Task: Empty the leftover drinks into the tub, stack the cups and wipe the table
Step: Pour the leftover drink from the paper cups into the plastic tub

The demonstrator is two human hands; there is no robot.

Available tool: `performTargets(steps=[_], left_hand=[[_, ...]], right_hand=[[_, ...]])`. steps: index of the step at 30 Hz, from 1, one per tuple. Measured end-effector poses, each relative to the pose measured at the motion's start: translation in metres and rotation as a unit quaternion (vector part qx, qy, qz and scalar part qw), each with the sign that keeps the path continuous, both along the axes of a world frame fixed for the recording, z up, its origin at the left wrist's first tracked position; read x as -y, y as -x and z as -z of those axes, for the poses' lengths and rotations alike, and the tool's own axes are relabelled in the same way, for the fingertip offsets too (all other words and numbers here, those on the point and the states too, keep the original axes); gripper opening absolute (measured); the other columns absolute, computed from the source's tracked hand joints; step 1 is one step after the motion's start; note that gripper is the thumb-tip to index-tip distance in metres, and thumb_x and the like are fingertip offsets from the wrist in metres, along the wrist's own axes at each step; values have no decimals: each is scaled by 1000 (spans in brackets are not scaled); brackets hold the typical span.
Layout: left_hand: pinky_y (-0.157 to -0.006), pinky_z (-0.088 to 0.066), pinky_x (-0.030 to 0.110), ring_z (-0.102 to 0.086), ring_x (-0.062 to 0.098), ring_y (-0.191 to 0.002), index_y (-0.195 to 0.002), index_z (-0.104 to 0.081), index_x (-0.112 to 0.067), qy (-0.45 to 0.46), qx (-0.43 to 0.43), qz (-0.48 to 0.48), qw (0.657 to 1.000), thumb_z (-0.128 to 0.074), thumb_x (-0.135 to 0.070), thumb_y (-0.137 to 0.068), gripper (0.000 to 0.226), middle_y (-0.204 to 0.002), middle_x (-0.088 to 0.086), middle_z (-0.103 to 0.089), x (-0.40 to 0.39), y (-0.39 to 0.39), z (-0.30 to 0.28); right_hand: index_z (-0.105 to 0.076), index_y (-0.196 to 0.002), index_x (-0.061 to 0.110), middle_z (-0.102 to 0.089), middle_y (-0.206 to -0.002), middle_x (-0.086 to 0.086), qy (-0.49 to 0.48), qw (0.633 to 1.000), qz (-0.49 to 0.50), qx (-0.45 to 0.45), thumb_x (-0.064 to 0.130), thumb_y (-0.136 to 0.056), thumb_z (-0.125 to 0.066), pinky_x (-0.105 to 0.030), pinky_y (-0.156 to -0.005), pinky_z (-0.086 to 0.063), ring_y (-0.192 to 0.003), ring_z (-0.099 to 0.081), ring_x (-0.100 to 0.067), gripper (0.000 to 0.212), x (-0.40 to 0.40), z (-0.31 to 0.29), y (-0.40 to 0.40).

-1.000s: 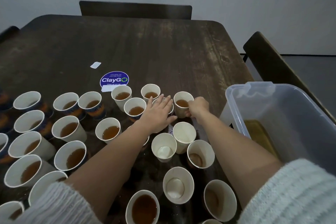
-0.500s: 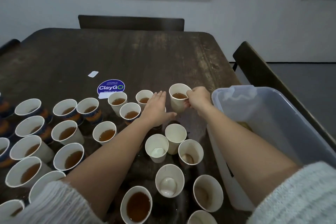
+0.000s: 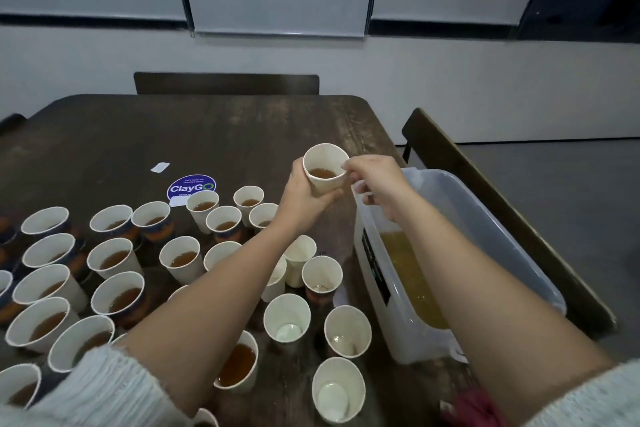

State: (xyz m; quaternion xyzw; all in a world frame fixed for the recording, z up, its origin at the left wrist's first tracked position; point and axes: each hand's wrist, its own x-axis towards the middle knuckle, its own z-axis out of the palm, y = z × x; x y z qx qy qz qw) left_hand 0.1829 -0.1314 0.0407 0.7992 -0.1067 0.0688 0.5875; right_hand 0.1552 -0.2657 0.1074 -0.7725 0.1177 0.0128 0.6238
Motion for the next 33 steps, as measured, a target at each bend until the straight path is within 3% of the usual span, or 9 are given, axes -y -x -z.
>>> performTargets(steps=[5, 9, 14, 17, 21, 25, 28, 30, 33], left_hand=[[-71, -38, 0, -53, 6, -101, -128, -40, -16, 5, 26, 35, 999, -79, -17, -78, 63, -117, -5, -54, 28, 27, -8], [-70, -39, -1, -53, -3, -95, -126, -40, -18, 17, 20, 75, 997, -78, -17, -79, 60, -110, -12, -53, 58, 44, -8], [-69, -43, 1, -54, 5, -100, -129, -37, -19, 27, 10, 118, 993, -76, -18, -81, 62, -113, -9, -53, 91, 59, -4], [-73, -45, 4, -56, 2, -100, -126, -35, -25, 39, 3, 144, 989, -75, -16, -82, 60, -107, -16, -54, 106, 63, 2], [-76, -46, 5, -55, 9, -110, -134, -36, -17, 33, -2, 166, 986, -77, -22, -80, 69, -120, -5, -56, 123, 63, 10], [-79, -42, 7, -50, 4, -109, -127, -36, -27, -42, 0, 170, 985, -79, -25, -78, 65, -120, -12, -49, 126, 60, 13], [-103, -38, 31, -42, 14, -124, -135, -37, -22, -210, 8, 131, 969, -76, -32, -81, 67, -136, -2, -45, 118, 50, 21], [-117, -13, 49, -22, 23, -142, -146, -29, -19, -383, 2, 70, 921, -62, -41, -90, 68, -153, 3, -28, 107, 42, 33], [-116, 6, 53, 6, 23, -149, -154, -9, -22, -396, -48, 53, 915, -38, -47, -100, 66, -163, -3, 3, 98, 38, 49]], right_hand=[[-60, -101, 28, -57, -125, -13, -88, 994, -38, -58, 48, -90, -61, -40, -98, -48, -114, -59, -31, 24, 37, 12, 34], [-59, -114, 28, -60, -123, -13, -158, 982, -67, -73, 59, -86, -58, -43, -97, -52, -111, -62, -31, 42, 65, 23, 54], [-46, -138, 24, -55, -130, -12, -207, 973, -67, -78, 58, -87, -56, -39, -91, -55, -114, -59, -30, 61, 96, 30, 72], [-46, -138, 25, -55, -128, -12, -194, 975, -58, -87, 58, -89, -54, -35, -87, -54, -114, -58, -29, 60, 109, 32, 79], [-51, -130, 26, -55, -121, -14, -166, 982, -22, -89, 57, -90, -52, -35, -80, -54, -109, -57, -29, 51, 123, 39, 82], [-49, -130, 27, -53, -118, -13, -150, 984, 4, -99, 56, -91, -51, -35, -73, -54, -106, -57, -29, 49, 133, 46, 80], [-46, -131, 26, -51, -125, -13, -125, 986, 21, -110, 55, -91, -52, -37, -79, -54, -108, -55, -30, 50, 140, 55, 75], [-42, -131, 27, -49, -127, -11, -83, 990, 26, -107, 54, -93, -50, -38, -82, -52, -108, -54, -28, 47, 142, 62, 71], [-39, -123, 33, -47, -124, -5, -13, 996, 37, -81, 48, -97, -47, -36, -76, -51, -108, -52, -26, 32, 143, 71, 67]])
